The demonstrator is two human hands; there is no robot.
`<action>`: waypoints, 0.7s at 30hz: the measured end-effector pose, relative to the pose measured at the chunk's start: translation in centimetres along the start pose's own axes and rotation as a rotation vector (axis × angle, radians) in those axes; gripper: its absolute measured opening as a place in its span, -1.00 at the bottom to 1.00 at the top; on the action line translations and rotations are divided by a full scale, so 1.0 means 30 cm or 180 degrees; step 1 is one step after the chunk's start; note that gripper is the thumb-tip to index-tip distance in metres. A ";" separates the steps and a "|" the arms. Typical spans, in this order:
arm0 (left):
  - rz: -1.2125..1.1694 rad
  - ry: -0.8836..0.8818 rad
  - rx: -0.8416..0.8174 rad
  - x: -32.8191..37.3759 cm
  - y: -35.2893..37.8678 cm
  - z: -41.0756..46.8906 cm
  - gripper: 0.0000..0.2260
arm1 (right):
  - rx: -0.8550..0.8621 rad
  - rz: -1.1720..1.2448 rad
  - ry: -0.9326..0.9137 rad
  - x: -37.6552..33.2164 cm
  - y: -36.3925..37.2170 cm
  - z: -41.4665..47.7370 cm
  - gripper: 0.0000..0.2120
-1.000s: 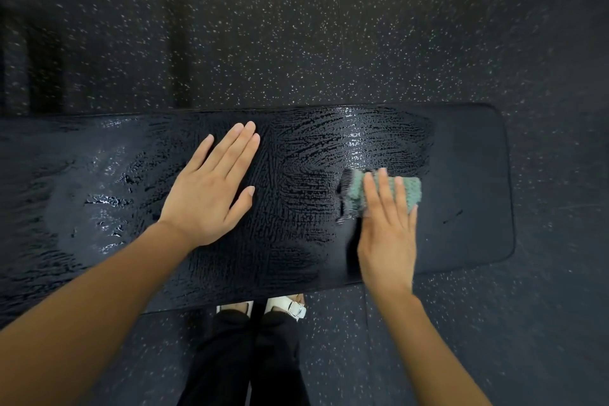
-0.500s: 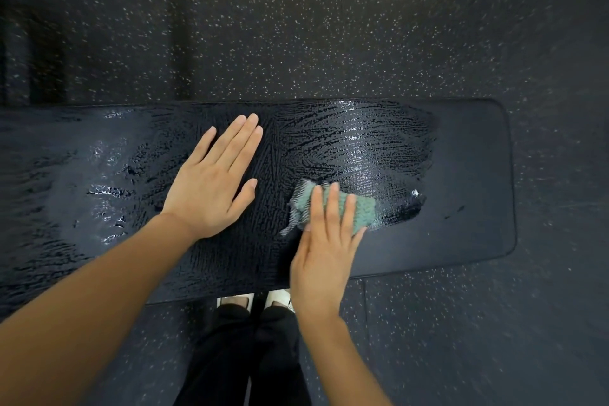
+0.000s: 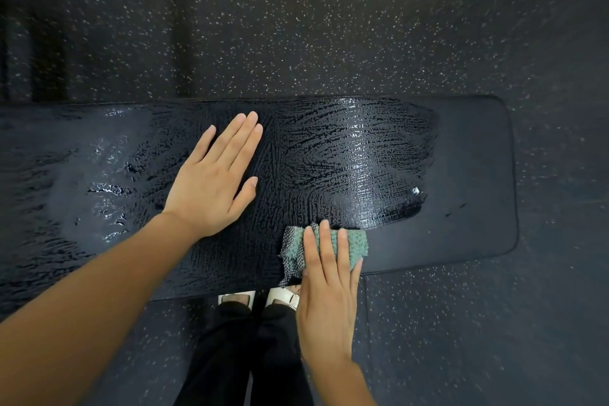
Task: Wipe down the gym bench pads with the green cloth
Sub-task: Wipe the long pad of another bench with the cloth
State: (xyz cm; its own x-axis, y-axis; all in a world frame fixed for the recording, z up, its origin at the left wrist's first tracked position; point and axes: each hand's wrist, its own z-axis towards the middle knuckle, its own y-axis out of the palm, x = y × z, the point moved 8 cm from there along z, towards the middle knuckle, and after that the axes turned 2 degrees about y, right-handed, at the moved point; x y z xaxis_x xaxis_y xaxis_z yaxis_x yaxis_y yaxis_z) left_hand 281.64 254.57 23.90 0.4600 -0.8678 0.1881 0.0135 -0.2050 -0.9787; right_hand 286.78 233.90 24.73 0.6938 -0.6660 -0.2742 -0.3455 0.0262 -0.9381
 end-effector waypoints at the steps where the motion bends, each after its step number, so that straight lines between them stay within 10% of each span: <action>1: 0.0001 -0.0003 0.0004 0.000 -0.001 0.000 -0.40 | 0.0012 -0.0005 -0.0035 -0.001 -0.005 0.021 -0.32; 21: 0.0009 -0.0022 0.0006 0.006 -0.001 0.003 -0.41 | 0.0172 0.0075 0.0336 -0.007 -0.012 0.021 -0.33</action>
State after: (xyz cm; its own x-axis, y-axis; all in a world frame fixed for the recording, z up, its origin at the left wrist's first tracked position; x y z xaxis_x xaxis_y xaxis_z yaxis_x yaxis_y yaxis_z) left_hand 281.80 254.46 23.96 0.4661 -0.8652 0.1849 0.0140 -0.2017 -0.9793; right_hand 287.16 234.51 24.98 0.6146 -0.7393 -0.2751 -0.3244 0.0809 -0.9424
